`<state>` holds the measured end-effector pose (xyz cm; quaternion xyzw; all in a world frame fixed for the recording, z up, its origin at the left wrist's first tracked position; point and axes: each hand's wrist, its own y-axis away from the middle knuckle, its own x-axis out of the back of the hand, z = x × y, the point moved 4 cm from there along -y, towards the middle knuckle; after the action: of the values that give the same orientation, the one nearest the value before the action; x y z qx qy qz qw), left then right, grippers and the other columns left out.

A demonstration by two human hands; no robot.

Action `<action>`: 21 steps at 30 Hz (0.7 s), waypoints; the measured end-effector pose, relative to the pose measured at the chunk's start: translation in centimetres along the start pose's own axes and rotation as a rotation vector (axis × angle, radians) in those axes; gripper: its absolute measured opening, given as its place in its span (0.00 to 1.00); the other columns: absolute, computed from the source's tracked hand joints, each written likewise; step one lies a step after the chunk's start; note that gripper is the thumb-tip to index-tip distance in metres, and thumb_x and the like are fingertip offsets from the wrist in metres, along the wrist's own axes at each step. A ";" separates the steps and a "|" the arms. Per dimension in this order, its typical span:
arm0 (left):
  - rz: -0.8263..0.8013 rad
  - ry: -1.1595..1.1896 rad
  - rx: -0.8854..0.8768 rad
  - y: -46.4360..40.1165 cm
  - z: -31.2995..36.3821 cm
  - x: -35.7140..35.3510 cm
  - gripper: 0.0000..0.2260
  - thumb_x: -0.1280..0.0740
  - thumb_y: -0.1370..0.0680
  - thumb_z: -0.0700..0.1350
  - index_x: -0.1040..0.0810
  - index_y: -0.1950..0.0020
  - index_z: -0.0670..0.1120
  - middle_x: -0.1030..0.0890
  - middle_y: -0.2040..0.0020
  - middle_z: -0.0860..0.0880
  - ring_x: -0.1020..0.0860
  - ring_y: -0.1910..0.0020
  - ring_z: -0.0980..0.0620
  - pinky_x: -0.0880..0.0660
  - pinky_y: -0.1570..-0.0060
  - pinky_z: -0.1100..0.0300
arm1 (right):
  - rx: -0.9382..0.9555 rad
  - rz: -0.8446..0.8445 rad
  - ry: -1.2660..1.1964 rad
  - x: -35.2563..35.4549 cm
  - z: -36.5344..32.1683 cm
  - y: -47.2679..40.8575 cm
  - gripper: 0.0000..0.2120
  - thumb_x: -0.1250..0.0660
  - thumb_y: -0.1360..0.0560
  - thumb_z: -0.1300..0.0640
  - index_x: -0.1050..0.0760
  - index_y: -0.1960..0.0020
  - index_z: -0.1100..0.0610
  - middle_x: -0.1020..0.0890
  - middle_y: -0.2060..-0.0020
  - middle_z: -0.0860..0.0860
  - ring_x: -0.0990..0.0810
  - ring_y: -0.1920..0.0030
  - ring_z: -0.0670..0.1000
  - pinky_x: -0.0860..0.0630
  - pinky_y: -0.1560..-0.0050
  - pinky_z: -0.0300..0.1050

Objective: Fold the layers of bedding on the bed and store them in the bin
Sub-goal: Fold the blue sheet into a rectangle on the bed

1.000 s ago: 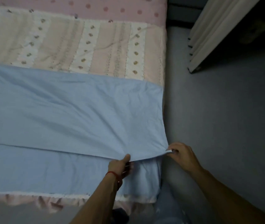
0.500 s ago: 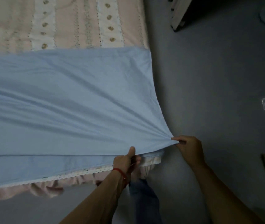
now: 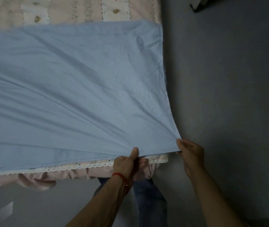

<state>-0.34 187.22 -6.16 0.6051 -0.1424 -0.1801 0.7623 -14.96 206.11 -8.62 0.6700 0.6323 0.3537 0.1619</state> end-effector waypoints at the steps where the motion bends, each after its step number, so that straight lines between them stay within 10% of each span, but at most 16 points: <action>1: -0.007 0.024 0.007 0.2 -0.3 -0.3 0.17 0.27 0.22 0.43 0.22 0.48 0.27 0.16 0.58 0.30 0.15 0.66 0.41 0.19 0.69 0.57 | -0.017 0.002 -0.020 0.3 0.3 -0.1 0.05 0.27 0.24 0.64 0.17 0.57 0.56 0.15 0.62 0.50 0.18 0.60 0.50 0.19 0.60 0.43; 7: -0.011 -0.019 0.015 -0.9 -0.4 -0.6 0.19 0.27 0.22 0.46 0.21 0.47 0.28 0.16 0.57 0.32 0.15 0.67 0.45 0.16 0.58 0.47 | 0.017 -0.002 0.247 -0.4 1.0 -0.7 0.04 0.27 0.24 0.62 0.17 0.50 0.56 0.14 0.49 0.59 0.17 0.51 0.58 0.19 0.47 0.56; 11: -0.024 0.004 0.012 0.0 0.0 -0.5 0.20 0.27 0.22 0.46 0.21 0.46 0.28 0.16 0.56 0.32 0.15 0.65 0.45 0.16 0.59 0.49 | 0.644 0.101 0.745 -4.9 -4.1 2.8 0.18 0.32 0.25 0.62 0.23 0.36 0.58 0.22 0.39 0.59 0.25 0.39 0.61 0.29 0.38 0.55; 14: -0.043 0.045 0.019 0.7 0.7 0.1 0.16 0.27 0.22 0.45 0.20 0.52 0.30 0.15 0.60 0.35 0.17 0.68 0.47 0.18 0.67 0.57 | 0.957 -0.205 0.883 -11.4 -5.4 6.8 0.20 0.33 0.25 0.56 0.22 0.34 0.52 0.25 0.33 0.54 0.29 0.34 0.56 0.32 0.34 0.55; 21: 0.255 0.228 -0.181 -0.3 10.9 13.6 0.10 0.27 0.24 0.41 0.23 0.61 0.39 0.24 0.74 0.44 0.23 0.77 0.48 0.21 0.73 0.57 | 0.891 -0.354 1.065 -14.9 -2.5 7.3 0.28 0.26 0.25 0.59 0.28 0.27 0.51 0.30 0.26 0.55 0.30 0.29 0.61 0.31 0.31 0.62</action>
<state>7.10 171.59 -4.04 0.5276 -0.1139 -0.0243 0.8415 -10.62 190.17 -6.04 0.2961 0.8091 0.3094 -0.4024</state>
